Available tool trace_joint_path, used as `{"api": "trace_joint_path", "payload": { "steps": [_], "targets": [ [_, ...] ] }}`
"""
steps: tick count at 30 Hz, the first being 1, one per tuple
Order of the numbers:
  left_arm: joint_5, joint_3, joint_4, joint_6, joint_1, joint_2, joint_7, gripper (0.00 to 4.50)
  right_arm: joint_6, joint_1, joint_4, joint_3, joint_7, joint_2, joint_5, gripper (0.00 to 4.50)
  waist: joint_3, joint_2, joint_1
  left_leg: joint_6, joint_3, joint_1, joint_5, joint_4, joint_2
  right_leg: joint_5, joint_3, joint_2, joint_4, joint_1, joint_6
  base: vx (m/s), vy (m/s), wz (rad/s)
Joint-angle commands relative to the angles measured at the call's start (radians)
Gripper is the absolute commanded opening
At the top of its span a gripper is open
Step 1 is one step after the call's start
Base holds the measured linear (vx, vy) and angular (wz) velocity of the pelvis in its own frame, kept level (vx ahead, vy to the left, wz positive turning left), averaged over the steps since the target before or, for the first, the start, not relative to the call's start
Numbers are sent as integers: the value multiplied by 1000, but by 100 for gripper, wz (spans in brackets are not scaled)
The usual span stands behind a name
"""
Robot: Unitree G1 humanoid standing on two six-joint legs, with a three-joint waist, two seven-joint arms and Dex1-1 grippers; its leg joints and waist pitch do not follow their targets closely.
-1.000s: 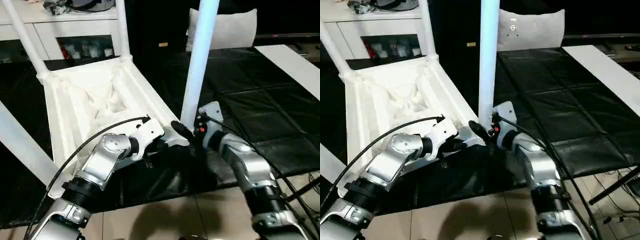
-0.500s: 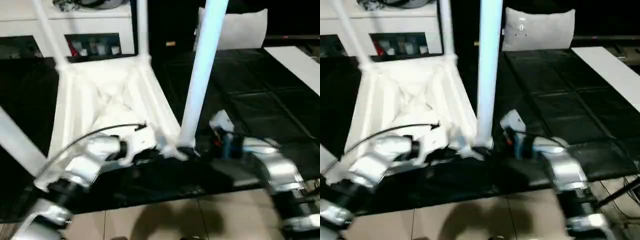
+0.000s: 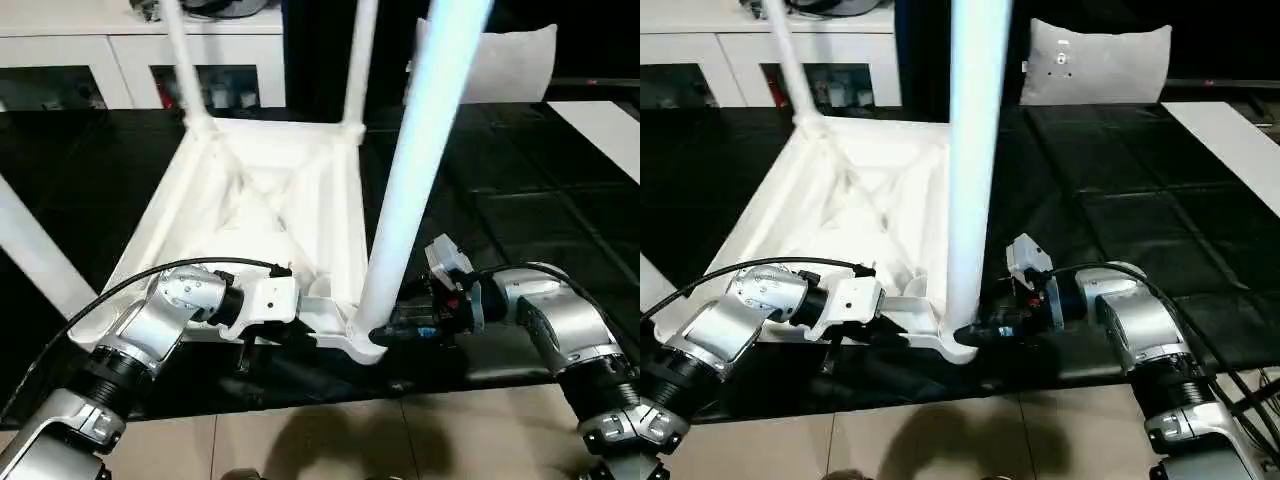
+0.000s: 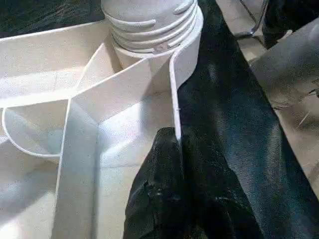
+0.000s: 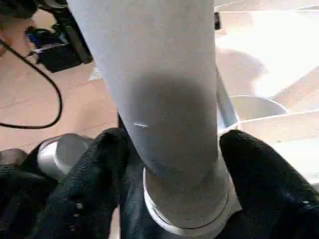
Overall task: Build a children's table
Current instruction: Rotate leg to tighten
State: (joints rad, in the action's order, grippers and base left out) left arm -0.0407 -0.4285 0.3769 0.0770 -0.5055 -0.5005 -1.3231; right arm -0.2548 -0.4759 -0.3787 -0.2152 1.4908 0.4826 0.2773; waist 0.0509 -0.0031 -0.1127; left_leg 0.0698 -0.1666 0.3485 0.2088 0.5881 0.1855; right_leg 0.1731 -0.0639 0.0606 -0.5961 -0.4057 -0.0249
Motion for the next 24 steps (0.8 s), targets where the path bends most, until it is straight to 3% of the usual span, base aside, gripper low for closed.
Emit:
{"api": "trace_joint_path", "payload": {
  "steps": [1,10,16,17,18,19,21,24],
  "targets": [
    [-38,-59,30,16,10,-2,-41,0,-9,-17,-4,-16,27,3,12,289,-60,-11,3,-73,3,1,91,-63,49,175,49,82,54,56,-228,0,0,0],
    [-2,-34,42,-4,22,-1,-48,0,-47,-6,13,-11,46,-8,40,233,-59,-5,2,-63,2,-1,104,-64,49,185,48,81,55,55,-228,0,0,0],
    [47,22,-11,-142,51,54,47,0,-96,38,85,-3,-112,-50,14,207,-55,-2,7,-47,3,-1,118,-68,49,219,49,81,61,56,-214,0,0,0],
    [64,54,-40,-241,62,95,127,0,-131,49,106,15,-275,-114,-21,206,-51,-1,11,-40,2,-1,137,-70,48,257,49,80,66,54,-207,0,0,0],
    [64,54,-40,-241,62,95,127,0,-131,49,106,15,-275,-114,-21,204,-47,-2,13,-30,3,-1,149,-74,49,288,50,82,70,53,-198,0,0,0],
    [70,63,-54,-281,66,112,156,0,-155,48,110,30,-353,-149,-30,204,-42,-6,25,-9,9,-3,211,-78,39,457,46,84,86,53,-146,0,0,0],
    [60,75,-81,-352,67,150,233,0,-183,34,89,62,-548,-232,-77,200,-36,-5,45,14,16,5,231,-84,35,563,39,84,96,53,-95,0,0,0],
    [34,94,-101,-424,56,213,341,0,-161,14,49,103,-772,-321,-135,200,-39,-6,72,18,21,0,268,-79,28,659,31,86,113,50,-43,0,0,0]
  ]
}}
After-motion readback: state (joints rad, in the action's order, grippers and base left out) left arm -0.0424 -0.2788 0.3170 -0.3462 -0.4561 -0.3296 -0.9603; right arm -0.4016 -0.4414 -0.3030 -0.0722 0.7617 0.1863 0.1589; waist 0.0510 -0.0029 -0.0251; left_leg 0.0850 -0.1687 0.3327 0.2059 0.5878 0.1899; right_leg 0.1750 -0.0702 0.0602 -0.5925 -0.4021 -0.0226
